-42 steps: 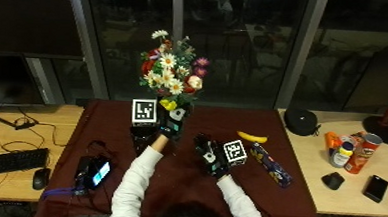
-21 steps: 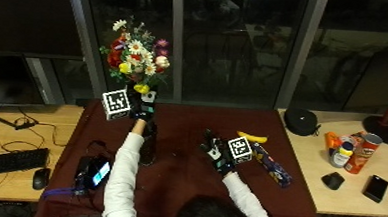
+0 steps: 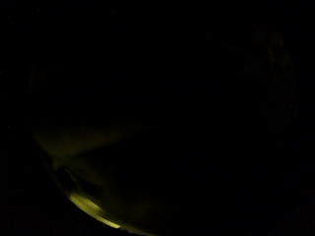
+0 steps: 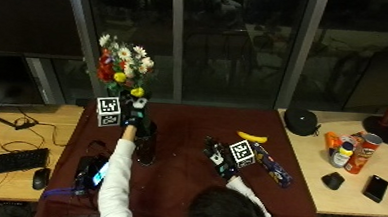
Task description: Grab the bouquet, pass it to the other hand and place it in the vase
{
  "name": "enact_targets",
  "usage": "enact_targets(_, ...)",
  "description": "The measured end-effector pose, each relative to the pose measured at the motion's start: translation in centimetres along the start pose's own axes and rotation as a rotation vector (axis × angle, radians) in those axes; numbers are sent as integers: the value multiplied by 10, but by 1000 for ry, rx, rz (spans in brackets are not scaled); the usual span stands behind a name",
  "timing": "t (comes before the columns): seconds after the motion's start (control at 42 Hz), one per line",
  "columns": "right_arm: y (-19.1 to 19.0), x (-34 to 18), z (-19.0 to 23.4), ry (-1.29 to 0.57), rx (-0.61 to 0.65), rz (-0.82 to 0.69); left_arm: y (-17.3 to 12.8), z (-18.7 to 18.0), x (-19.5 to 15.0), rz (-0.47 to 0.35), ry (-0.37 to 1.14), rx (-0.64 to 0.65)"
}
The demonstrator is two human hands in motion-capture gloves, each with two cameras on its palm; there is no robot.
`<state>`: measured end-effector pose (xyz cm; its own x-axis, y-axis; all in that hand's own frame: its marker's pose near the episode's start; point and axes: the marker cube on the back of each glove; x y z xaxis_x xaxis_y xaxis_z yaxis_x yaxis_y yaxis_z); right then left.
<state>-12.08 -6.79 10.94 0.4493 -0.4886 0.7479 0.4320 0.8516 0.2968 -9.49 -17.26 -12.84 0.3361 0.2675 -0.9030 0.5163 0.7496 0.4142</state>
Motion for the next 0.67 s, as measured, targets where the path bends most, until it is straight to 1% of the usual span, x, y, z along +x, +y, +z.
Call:
enact_targets(0.024,4,3,-1,-6,-2,38,12,-4,-17,-108,-61,-70)
enact_targets(0.048,6,6,-3,-2,-3,47,26,-9,-35,-189,-126,-148)
enact_targets(0.095,8,15,-8,25,-5,-4,53,-24,-75,-305,-258,-290)
enact_targets(0.119,10,18,-10,34,-5,-10,65,-31,-93,-347,-310,-339)
enact_targets(0.143,13,21,-12,34,-2,25,74,-38,-107,-379,-346,-371)
enact_targets(0.214,24,27,-16,36,29,201,97,-56,-131,-436,-382,-416)
enact_targets(0.262,30,28,-21,57,49,242,110,-67,-142,-465,-394,-428)
enact_targets(0.333,37,30,-26,55,46,237,118,-76,-150,-481,-421,-431)
enact_targets(0.405,37,39,-31,30,39,226,119,-79,-148,-469,-449,-434)
enact_targets(0.476,31,59,-36,17,29,158,119,-81,-144,-446,-479,-435)
enact_targets(0.524,31,54,-38,20,35,130,119,-82,-141,-439,-491,-436)
enact_targets(0.595,30,55,-38,-10,43,162,119,-83,-139,-436,-494,-441)
enact_targets(0.666,26,64,-40,-22,50,148,119,-83,-140,-437,-493,-441)
